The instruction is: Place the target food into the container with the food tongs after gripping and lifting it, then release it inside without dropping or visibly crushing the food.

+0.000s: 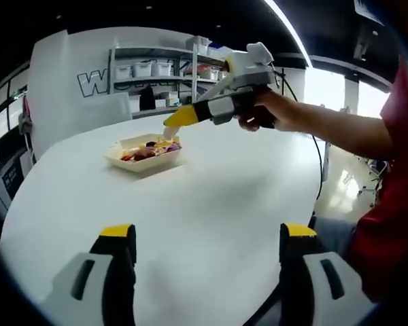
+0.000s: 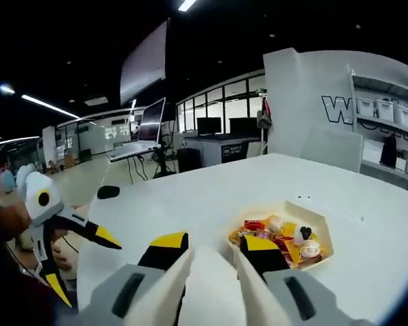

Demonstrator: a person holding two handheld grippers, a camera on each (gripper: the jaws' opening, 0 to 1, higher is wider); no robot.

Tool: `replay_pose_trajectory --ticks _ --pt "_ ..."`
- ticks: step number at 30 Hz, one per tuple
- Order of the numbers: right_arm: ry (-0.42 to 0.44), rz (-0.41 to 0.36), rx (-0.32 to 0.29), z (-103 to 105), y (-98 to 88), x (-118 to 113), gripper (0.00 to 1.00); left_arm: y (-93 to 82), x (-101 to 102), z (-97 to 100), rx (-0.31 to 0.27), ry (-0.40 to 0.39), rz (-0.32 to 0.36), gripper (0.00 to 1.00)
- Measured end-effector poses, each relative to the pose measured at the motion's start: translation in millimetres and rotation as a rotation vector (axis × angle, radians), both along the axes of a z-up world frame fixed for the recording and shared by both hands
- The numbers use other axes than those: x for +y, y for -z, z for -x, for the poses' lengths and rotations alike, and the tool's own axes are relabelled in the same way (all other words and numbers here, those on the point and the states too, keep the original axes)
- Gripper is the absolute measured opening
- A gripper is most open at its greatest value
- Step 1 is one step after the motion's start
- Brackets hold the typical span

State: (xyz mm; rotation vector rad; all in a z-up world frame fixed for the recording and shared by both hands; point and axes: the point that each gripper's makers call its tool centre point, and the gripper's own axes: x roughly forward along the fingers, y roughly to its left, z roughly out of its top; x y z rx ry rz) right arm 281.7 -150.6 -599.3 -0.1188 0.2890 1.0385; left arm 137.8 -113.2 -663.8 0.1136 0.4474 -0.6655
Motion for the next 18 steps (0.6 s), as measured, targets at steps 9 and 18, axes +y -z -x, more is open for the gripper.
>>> replay_pose_trajectory --ticks 9,18 --pt "-0.014 -0.016 0.002 13 5.0 -2 0.26 -2.6 -6 -0.5 0.025 0.004 0.082 0.76" --pt "-0.033 -0.034 0.015 28 14.8 -4 0.26 0.3 -12 2.9 0.035 0.034 0.079 0.70"
